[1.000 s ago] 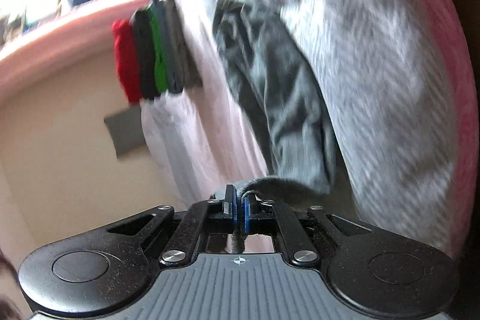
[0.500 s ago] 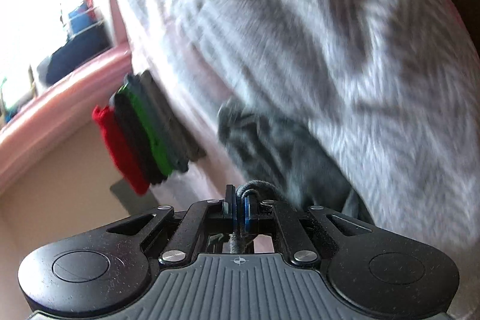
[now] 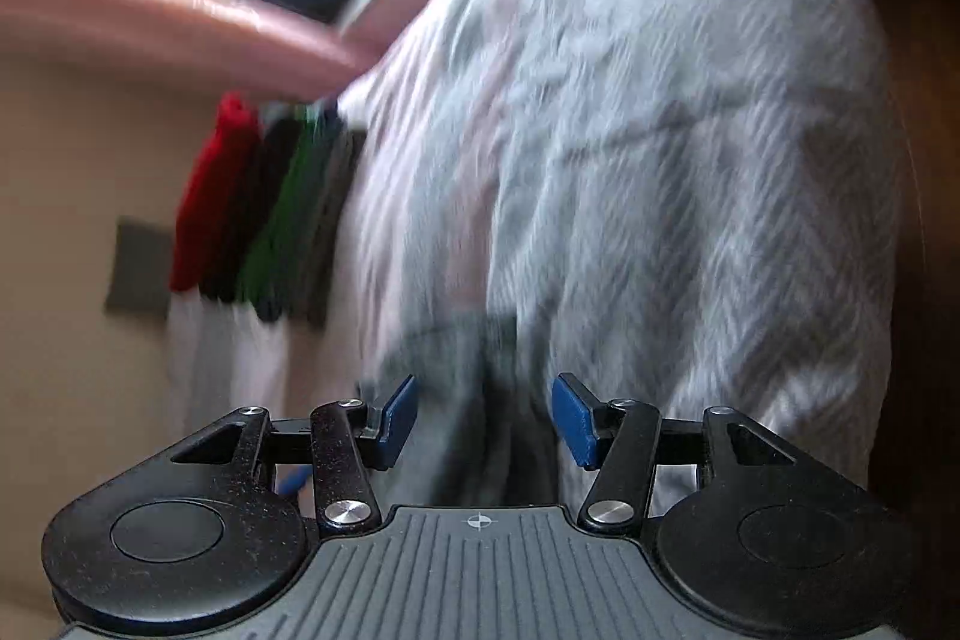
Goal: Fold clothes
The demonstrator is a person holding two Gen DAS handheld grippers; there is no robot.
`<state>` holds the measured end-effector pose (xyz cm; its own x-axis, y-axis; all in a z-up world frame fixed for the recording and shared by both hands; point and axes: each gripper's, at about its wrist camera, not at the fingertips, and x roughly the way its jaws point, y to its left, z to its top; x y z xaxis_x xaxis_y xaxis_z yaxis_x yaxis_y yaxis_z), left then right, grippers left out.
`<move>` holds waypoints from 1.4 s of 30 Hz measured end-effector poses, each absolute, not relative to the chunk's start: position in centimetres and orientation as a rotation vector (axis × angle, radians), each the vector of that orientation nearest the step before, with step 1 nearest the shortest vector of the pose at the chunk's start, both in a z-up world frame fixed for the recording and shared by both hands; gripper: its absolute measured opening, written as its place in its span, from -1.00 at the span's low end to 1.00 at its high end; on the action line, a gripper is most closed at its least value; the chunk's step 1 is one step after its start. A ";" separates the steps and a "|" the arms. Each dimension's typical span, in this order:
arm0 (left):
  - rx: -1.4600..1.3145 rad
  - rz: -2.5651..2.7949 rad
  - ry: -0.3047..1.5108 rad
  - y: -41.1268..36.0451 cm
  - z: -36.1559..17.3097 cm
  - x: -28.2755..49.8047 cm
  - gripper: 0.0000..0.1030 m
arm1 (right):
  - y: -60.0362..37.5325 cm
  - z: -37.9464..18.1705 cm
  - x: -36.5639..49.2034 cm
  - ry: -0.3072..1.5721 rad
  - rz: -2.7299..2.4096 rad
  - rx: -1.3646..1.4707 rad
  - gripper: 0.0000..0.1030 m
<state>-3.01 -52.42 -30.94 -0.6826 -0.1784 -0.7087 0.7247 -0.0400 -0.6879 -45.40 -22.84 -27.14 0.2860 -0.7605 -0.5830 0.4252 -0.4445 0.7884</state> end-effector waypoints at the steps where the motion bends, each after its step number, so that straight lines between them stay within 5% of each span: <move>1: 0.610 -1.802 1.583 -52.3 -31.1 -3.2 -0.24 | -23.1 -27.5 -45.2 -0.320 -1.397 1.491 0.06; 10: 0.797 -2.016 1.255 -51.7 -29.9 -6.8 -0.31 | -24.6 -26.7 -43.7 -0.263 -1.488 1.425 0.05; 11: 0.832 -2.055 1.215 -51.4 -29.5 -7.2 -0.31 | -24.4 -26.3 -43.7 -0.250 -1.502 1.411 -0.01; 12: 0.884 -2.093 1.159 -51.3 -29.2 -8.1 -0.31 | -24.8 -26.0 -43.6 -0.221 -1.510 1.396 -0.31; 18: 1.182 -2.211 0.845 -50.5 -29.9 -12.6 -0.39 | -26.7 -25.5 -43.0 -0.102 -1.502 1.375 -0.36; 21: 1.270 -2.218 0.748 -50.5 -30.9 -13.4 -1.00 | -26.7 -25.9 -42.8 -0.075 -1.501 1.369 -0.37; 23: 1.243 -2.243 0.744 -50.4 -30.5 -13.0 -1.00 | -26.9 -26.0 -42.4 -0.047 -1.514 1.357 -0.88; 30: 1.092 -2.376 0.487 -47.2 -27.4 -10.5 -1.00 | -26.5 -26.0 -42.1 -0.025 -1.536 1.316 -0.98; 40: 1.018 -2.265 0.823 -50.3 -29.4 -10.1 -0.88 | -27.3 -26.0 -42.1 -0.009 -1.549 1.328 -0.94; 42: 1.033 -2.255 0.855 -51.0 -29.7 -10.5 -0.85 | -27.3 -26.2 -42.2 -0.011 -1.554 1.342 -0.79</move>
